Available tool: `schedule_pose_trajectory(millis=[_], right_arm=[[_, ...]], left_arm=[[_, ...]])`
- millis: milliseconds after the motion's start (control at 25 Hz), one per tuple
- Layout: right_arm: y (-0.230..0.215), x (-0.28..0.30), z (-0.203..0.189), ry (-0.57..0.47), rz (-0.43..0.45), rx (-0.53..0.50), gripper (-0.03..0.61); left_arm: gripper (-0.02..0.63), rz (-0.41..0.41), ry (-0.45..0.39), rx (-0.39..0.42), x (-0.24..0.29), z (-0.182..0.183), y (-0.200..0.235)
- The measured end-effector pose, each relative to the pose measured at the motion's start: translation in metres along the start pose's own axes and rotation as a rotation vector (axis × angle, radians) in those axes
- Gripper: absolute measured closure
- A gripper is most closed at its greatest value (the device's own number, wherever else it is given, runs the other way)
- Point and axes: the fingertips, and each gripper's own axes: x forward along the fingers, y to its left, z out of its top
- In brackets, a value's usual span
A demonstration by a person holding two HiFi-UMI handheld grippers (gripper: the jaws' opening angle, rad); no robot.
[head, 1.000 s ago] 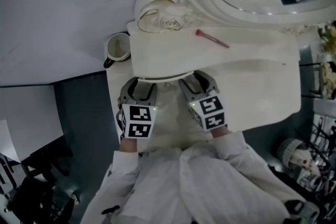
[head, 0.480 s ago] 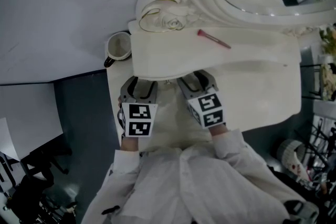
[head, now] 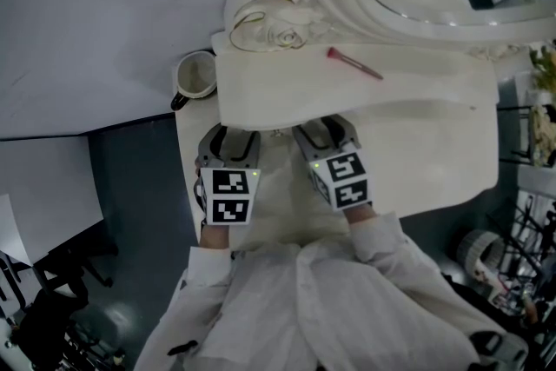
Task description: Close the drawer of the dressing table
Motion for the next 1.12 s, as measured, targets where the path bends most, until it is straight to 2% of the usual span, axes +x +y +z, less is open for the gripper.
schedule_pose_trajectory(millis=[360,1120], right_arm=[[-0.008,0.005,0.011,-0.024,-0.031,0.008,0.374],[-0.005,0.013,0.015,-0.014,-0.002,0.003,0.362]], left_arm=[[0.390,0.043,-0.009,-0.008,0.007,0.008,0.008],[0.390,0.021,0.002,-0.043,0.009,0.009,0.010]])
